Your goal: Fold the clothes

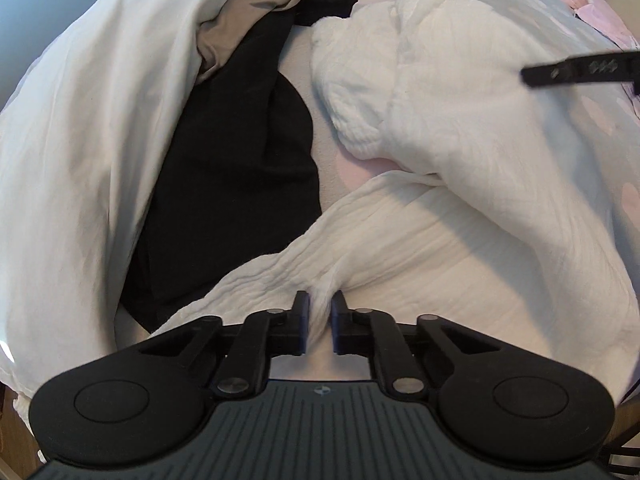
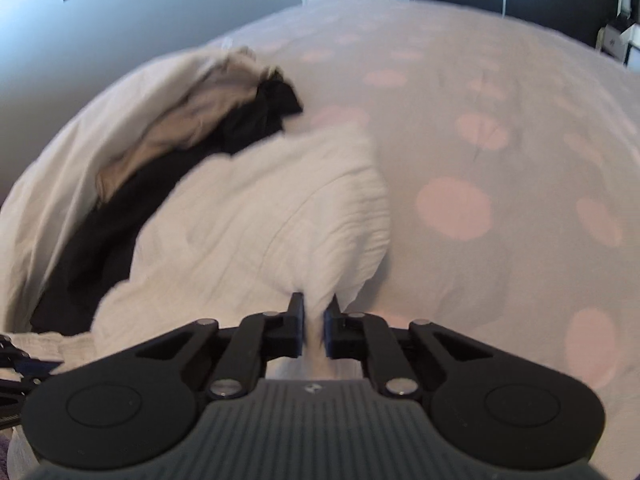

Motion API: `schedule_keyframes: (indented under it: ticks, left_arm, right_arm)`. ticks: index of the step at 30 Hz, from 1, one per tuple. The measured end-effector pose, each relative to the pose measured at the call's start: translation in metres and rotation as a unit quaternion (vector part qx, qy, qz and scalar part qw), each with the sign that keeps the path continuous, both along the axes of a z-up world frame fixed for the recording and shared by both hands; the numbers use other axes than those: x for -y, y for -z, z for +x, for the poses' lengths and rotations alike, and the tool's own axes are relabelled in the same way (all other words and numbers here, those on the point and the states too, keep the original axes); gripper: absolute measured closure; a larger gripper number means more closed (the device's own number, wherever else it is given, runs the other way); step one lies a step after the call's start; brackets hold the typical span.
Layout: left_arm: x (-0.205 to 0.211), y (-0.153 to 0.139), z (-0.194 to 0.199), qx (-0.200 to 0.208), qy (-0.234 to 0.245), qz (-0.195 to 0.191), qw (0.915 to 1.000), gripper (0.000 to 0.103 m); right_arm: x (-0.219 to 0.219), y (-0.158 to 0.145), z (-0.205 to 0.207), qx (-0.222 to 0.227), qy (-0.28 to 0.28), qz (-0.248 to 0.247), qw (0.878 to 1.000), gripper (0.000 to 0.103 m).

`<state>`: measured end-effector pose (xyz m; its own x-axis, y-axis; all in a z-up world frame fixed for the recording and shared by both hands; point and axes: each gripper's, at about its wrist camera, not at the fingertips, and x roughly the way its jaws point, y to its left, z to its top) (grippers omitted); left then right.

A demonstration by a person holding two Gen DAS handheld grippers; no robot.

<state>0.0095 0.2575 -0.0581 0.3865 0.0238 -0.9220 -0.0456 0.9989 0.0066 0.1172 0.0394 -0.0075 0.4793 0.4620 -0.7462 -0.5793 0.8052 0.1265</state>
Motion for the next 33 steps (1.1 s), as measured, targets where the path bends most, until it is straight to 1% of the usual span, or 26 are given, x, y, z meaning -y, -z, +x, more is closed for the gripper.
schedule_keyframes:
  ticks: [2, 4, 6, 9, 11, 12, 14, 16, 17, 18, 19, 22, 24, 25, 26, 28, 29, 31, 32, 33]
  left_arm:
    - [0.004, -0.005, -0.002, 0.010, 0.005, -0.003, 0.9999, 0.100]
    - [0.011, -0.017, -0.003, 0.029, 0.015, -0.012, 0.9994, 0.100]
    - [0.024, -0.031, -0.004, 0.049, 0.034, -0.017, 0.9981, 0.100]
    - [0.050, -0.052, -0.004, 0.084, 0.070, -0.036, 0.9934, 0.101]
    - [0.072, -0.067, -0.002, 0.112, 0.094, -0.057, 0.9876, 0.101]
    - [0.089, -0.074, 0.005, 0.124, 0.112, -0.066, 0.9838, 0.101]
    - [0.122, -0.087, 0.010, 0.143, 0.149, -0.077, 0.9753, 0.101]
    - [0.152, -0.096, 0.014, 0.158, 0.187, -0.074, 0.9668, 0.101]
    - [0.170, -0.097, 0.015, 0.161, 0.205, -0.066, 0.9632, 0.101]
    - [0.187, -0.098, 0.016, 0.165, 0.222, -0.057, 0.9593, 0.101]
    - [0.201, -0.095, 0.018, 0.161, 0.236, -0.052, 0.9570, 0.101]
    - [0.231, -0.079, 0.026, 0.135, 0.261, -0.028, 0.9554, 0.101]
    - [0.239, -0.065, 0.030, 0.123, 0.269, -0.002, 0.9553, 0.100]
    - [0.241, -0.061, 0.030, 0.119, 0.270, 0.005, 0.9555, 0.099]
    - [0.241, -0.060, 0.028, 0.117, 0.268, 0.008, 0.9562, 0.096]
    - [0.238, -0.060, 0.025, 0.118, 0.262, 0.014, 0.9577, 0.080]
    - [0.236, -0.062, 0.022, 0.124, 0.258, 0.019, 0.9579, 0.077]
    - [0.231, -0.066, 0.013, 0.131, 0.253, 0.031, 0.9580, 0.065]
    - [0.229, -0.068, 0.008, 0.132, 0.252, 0.035, 0.9580, 0.062]
    - [0.226, -0.067, 0.003, 0.128, 0.253, 0.036, 0.9582, 0.062]
  right_arm:
    - [0.022, -0.020, -0.002, 0.023, 0.020, -0.003, 1.000, 0.093]
    - [0.052, -0.038, -0.006, 0.046, 0.044, -0.010, 0.998, 0.093]
    - [0.089, -0.054, -0.011, 0.063, 0.069, -0.020, 0.995, 0.093]
    - [0.147, -0.074, -0.020, 0.079, 0.113, -0.031, 0.990, 0.093]
    - [0.188, -0.089, -0.031, 0.107, 0.148, -0.050, 0.982, 0.093]
    - [0.207, -0.096, -0.037, 0.118, 0.164, -0.057, 0.978, 0.093]
    - [0.246, -0.109, -0.045, 0.123, 0.196, -0.064, 0.971, 0.093]
    - [0.286, -0.121, -0.053, 0.122, 0.225, -0.069, 0.964, 0.093]
    - [0.303, -0.123, -0.057, 0.115, 0.236, -0.067, 0.963, 0.093]
    - [0.318, -0.124, -0.061, 0.107, 0.246, -0.065, 0.961, 0.093]
    - [0.330, -0.123, -0.065, 0.098, 0.252, -0.065, 0.960, 0.093]
    - [0.351, -0.105, -0.075, 0.078, 0.255, -0.076, 0.961, 0.093]
    - [0.357, -0.086, -0.076, 0.063, 0.255, -0.075, 0.962, 0.093]
    - [0.360, -0.077, -0.075, 0.054, 0.256, -0.074, 0.962, 0.093]
    - [0.363, -0.068, -0.074, 0.046, 0.258, -0.073, 0.962, 0.092]
    - [0.370, -0.050, -0.072, 0.029, 0.260, -0.070, 0.963, 0.089]
    - [0.373, -0.045, -0.070, 0.023, 0.262, -0.066, 0.963, 0.085]
    - [0.380, -0.042, -0.068, 0.016, 0.266, -0.064, 0.962, 0.072]
    - [0.384, -0.043, -0.067, 0.017, 0.268, -0.062, 0.961, 0.060]
    - [0.387, -0.046, -0.066, 0.021, 0.267, -0.058, 0.962, 0.055]
